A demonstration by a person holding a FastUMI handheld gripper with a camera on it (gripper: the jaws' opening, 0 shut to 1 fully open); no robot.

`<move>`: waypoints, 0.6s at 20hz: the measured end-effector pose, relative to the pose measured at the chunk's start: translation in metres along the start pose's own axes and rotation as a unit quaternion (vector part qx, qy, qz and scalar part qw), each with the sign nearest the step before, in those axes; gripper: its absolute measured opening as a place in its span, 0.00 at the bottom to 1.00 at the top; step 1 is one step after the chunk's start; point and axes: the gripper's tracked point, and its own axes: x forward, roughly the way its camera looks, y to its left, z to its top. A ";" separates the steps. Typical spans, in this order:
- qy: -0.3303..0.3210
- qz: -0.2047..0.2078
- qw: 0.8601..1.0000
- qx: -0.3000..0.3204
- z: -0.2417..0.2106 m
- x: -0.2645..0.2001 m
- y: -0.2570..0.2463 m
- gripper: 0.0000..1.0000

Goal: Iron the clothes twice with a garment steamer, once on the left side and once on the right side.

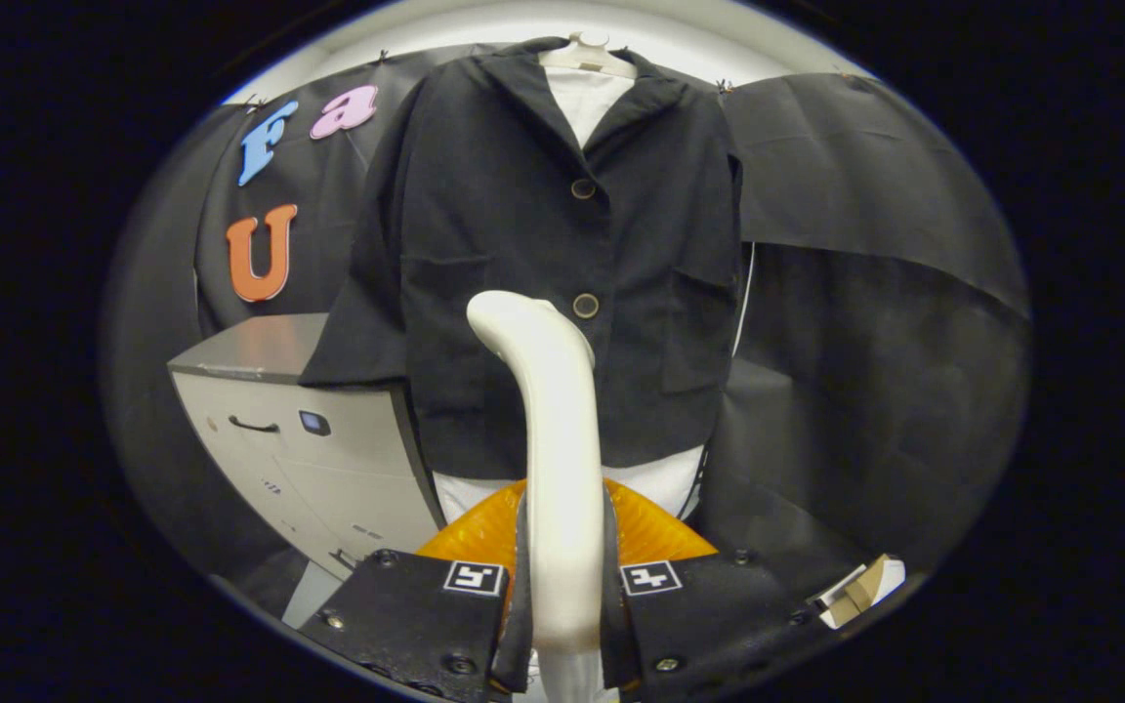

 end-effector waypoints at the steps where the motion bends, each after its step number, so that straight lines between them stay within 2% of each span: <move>1: 0.007 -0.002 1.000 -0.002 -0.007 0.004 0.000 0.30; 12: 0.076 -0.035 0.996 -0.004 -0.090 0.014 0.007 0.30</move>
